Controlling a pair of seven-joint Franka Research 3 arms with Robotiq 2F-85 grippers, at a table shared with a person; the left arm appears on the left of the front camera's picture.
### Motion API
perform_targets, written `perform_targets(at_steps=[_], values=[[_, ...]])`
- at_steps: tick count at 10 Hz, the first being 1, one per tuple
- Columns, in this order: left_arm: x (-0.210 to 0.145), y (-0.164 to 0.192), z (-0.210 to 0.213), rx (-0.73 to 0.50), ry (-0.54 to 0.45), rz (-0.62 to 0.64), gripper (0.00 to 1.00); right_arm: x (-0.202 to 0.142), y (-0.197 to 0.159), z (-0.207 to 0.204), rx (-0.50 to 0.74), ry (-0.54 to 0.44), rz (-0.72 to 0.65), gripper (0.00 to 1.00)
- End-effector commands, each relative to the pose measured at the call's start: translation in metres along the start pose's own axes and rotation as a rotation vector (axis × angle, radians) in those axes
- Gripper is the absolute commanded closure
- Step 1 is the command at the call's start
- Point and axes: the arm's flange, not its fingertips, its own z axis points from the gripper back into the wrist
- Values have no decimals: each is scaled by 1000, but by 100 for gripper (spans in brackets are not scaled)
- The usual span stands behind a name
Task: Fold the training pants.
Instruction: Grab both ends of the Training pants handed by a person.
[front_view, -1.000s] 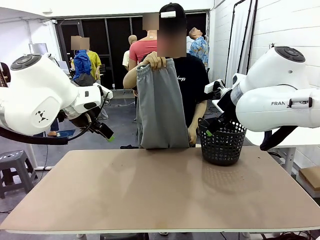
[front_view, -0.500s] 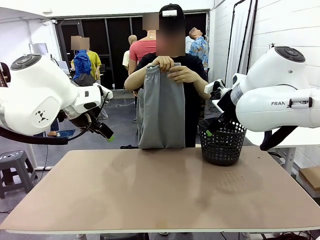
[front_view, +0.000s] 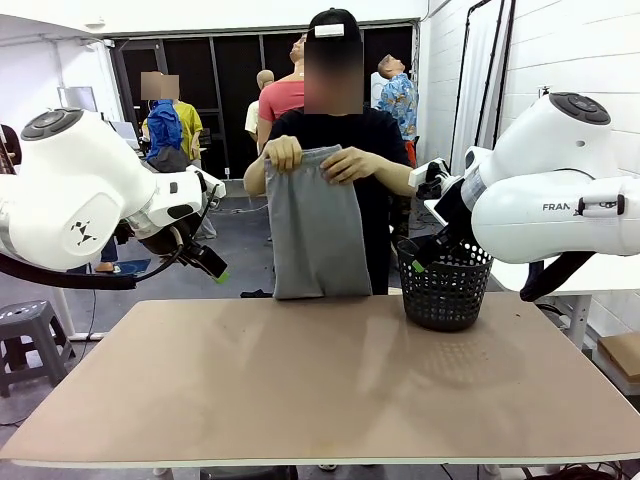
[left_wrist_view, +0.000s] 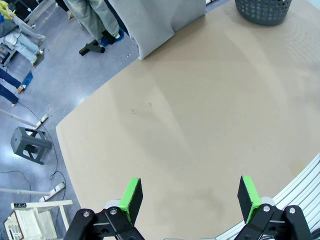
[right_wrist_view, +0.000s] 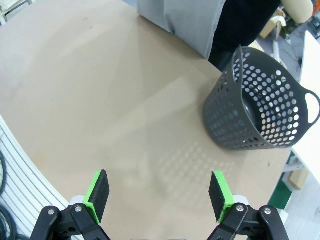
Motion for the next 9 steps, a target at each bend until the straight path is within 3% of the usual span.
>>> perform_targets(at_steps=[1,9], values=[[0,1,0,-4,0,-5,0,0,0,0,11,-3,2,0],[0,1,0,-4,0,-5,0,0,0,0,11,-3,2,0]])
